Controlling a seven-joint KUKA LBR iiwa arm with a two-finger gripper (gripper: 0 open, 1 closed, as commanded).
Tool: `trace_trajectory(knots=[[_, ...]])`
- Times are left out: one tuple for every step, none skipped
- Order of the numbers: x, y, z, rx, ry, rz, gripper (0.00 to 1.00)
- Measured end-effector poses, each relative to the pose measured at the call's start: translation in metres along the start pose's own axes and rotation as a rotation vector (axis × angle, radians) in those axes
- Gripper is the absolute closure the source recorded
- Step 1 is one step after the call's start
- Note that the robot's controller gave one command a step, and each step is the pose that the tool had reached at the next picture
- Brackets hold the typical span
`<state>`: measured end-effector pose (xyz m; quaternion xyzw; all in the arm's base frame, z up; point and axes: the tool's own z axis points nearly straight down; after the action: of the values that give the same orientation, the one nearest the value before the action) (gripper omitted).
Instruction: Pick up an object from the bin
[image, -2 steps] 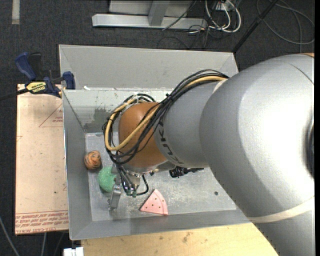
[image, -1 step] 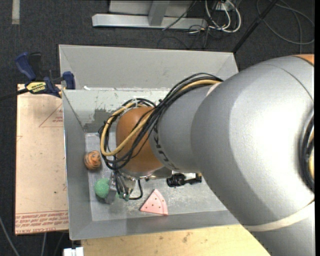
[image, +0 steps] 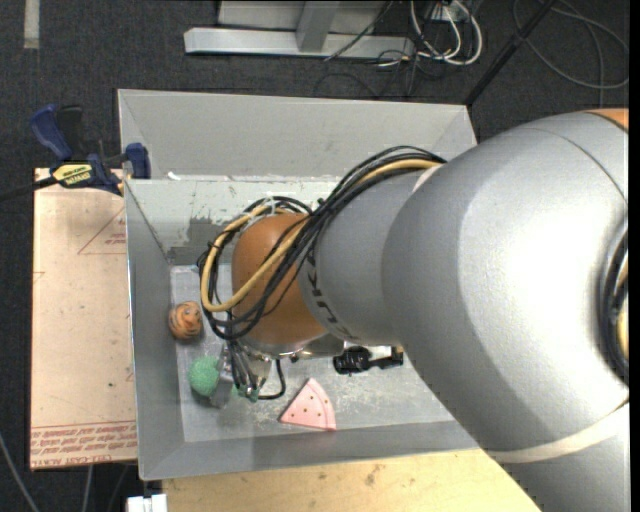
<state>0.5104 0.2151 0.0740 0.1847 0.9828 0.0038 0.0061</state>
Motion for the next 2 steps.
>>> trace_trajectory(knots=[[-0.0003, 0.0001, -0.0017, 0.001, 0.001, 0.000, 1.00], [-0.0004, 0.0002, -0.0071, 0.003, 0.004, 0.000, 1.00]])
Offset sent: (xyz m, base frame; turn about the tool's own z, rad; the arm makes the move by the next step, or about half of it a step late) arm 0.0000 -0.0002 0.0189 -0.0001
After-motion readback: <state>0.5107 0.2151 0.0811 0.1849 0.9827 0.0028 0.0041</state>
